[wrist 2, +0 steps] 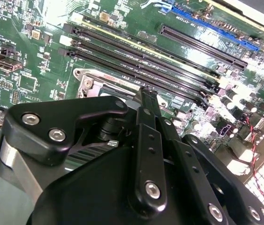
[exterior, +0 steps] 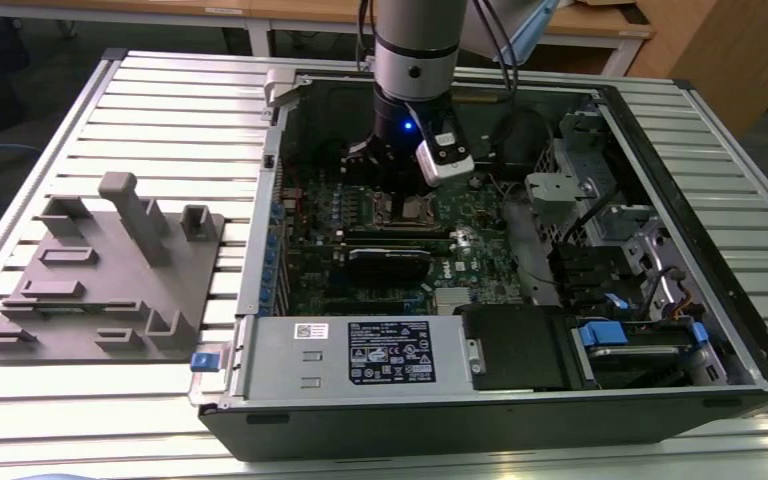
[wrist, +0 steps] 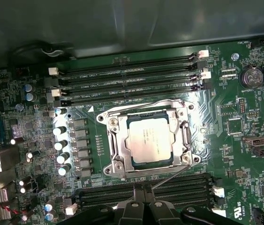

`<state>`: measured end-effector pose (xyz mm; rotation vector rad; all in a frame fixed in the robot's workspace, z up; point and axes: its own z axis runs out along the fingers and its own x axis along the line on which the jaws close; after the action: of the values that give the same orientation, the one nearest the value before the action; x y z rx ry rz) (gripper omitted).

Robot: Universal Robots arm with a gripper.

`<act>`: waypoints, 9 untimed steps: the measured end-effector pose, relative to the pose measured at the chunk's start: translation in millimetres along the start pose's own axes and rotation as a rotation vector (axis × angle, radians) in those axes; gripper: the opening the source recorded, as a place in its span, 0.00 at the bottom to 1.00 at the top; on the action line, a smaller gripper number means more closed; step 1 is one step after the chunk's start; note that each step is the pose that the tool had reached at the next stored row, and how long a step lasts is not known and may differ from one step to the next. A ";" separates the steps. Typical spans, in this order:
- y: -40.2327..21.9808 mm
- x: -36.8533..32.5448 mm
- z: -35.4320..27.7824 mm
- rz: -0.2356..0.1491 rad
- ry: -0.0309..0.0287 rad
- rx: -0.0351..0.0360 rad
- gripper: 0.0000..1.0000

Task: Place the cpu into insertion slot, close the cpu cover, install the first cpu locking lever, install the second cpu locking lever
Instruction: 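Install the second cpu locking lever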

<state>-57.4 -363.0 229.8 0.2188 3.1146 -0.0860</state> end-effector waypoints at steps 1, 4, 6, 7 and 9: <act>0.0 0.0 0.0 0.000 0.0000 0.0001 0.10; 0.1 0.0 0.3 0.000 0.0000 -0.0002 0.10; 0.1 0.0 0.9 0.000 -0.0002 -0.0004 0.10; 0.1 0.0 0.9 0.000 -0.0001 -0.0001 0.10; 0.1 0.3 2.2 0.000 -0.0001 -0.0002 0.10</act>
<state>-57.6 -363.0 227.6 0.2189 3.1146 -0.0857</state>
